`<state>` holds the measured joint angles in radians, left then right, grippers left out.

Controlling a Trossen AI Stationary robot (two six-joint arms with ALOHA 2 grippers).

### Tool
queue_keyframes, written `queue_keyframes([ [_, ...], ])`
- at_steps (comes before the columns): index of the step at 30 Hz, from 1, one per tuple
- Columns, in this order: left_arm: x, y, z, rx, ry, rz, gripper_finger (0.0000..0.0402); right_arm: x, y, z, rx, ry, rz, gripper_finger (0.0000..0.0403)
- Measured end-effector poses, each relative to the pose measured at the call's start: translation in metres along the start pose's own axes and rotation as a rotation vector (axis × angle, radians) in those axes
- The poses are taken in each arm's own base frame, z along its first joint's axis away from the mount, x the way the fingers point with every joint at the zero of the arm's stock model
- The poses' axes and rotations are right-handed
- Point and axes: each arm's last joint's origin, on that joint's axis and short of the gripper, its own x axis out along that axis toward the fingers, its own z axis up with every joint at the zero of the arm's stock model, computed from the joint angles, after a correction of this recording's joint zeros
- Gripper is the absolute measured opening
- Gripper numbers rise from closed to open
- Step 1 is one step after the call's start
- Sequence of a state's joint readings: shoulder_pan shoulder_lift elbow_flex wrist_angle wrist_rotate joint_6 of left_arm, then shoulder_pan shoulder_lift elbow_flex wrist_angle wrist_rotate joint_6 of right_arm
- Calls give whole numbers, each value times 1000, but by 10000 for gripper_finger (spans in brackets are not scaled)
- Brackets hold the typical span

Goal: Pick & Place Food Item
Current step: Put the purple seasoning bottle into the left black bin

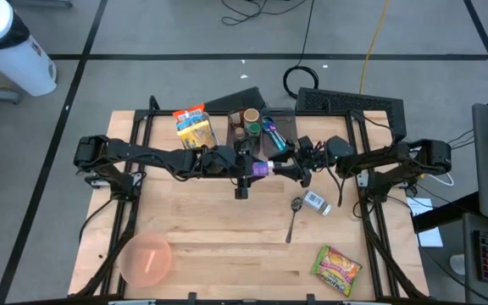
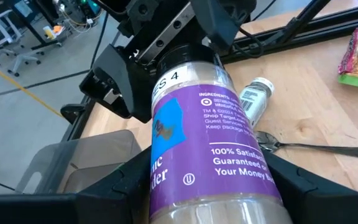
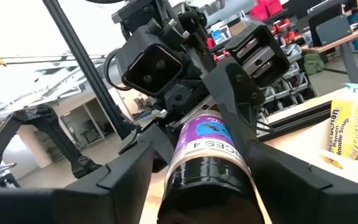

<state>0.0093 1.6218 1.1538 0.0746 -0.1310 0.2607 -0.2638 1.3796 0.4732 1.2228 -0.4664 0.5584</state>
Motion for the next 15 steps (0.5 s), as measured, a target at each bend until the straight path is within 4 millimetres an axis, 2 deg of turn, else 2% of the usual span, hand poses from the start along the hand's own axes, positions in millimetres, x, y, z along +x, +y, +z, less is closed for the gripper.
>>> queue_keyframes([
  [7, 0, -2, 1, 45, -2, -2, 216, -6, 0, 7, -45, 34, 41, 261],
  [15, -6, -9, 6, 146, 12, 90, 216, -11, -3, 6, -14, 77, -46, 262],
])
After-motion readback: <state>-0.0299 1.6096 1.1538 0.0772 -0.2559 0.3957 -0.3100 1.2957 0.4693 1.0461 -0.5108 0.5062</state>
